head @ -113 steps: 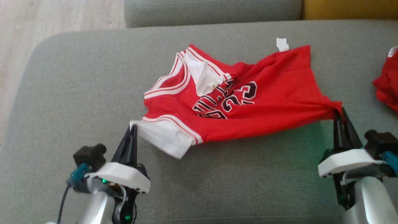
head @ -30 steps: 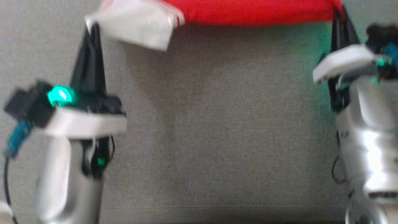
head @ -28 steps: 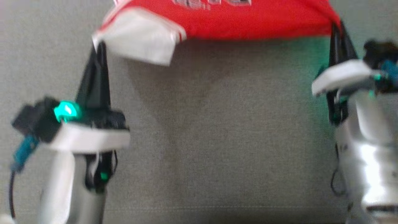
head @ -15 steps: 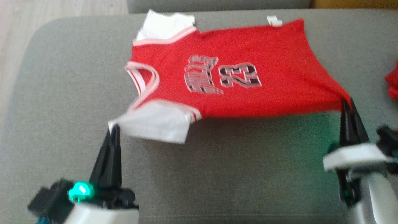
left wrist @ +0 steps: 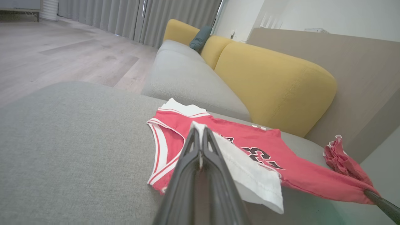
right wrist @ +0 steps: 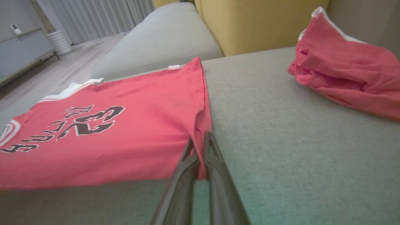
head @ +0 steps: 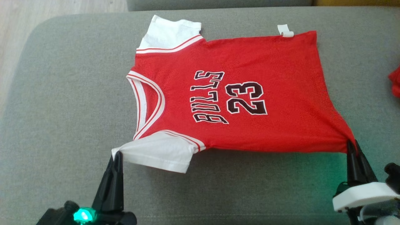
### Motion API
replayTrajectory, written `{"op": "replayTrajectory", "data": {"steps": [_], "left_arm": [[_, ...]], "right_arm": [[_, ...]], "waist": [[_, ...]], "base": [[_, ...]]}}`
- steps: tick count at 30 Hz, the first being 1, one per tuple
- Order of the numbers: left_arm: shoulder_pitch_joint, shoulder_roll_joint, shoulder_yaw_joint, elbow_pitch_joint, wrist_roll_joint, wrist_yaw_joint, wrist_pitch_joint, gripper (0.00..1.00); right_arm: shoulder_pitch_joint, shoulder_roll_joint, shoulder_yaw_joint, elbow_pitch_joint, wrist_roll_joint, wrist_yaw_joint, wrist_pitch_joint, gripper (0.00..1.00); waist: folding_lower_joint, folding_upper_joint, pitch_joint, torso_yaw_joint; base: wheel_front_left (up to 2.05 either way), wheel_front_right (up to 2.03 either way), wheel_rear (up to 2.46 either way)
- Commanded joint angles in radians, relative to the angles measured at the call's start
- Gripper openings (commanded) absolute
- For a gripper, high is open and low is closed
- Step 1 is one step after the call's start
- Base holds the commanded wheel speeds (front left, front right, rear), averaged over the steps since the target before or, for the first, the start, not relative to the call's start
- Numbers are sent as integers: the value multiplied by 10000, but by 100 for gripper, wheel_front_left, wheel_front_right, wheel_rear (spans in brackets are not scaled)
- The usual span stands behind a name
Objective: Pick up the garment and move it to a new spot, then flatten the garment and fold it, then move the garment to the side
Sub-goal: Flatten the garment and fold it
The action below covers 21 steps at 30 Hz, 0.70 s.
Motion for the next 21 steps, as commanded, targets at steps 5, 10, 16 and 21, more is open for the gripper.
{"op": "replayTrajectory", "data": {"steps": [5,10,16,21], "left_arm": [[-942,-62,407,385,-165,-229,-53,0],[-1681,-85,477,1168,-305,-361,-53,0],[-3124,-97,478,2229,-189,-535,-53,0],[-4561,-93,682,3241,-96,-662,-53,0]], "right_arm": [[-646,-78,319,83,-9,65,80,0],[-936,-78,595,501,-73,65,306,0],[-1593,-78,630,902,-33,65,193,0],[-2379,-78,520,1251,70,65,61,0]], "waist": [[1,-1,363,-41],[1,-1,671,-26],[1,-1,954,-51],[1,-1,1151,-78]], "base": [[0,0,0],[0,0,0],[0,0,0],[0,0,0]]}}
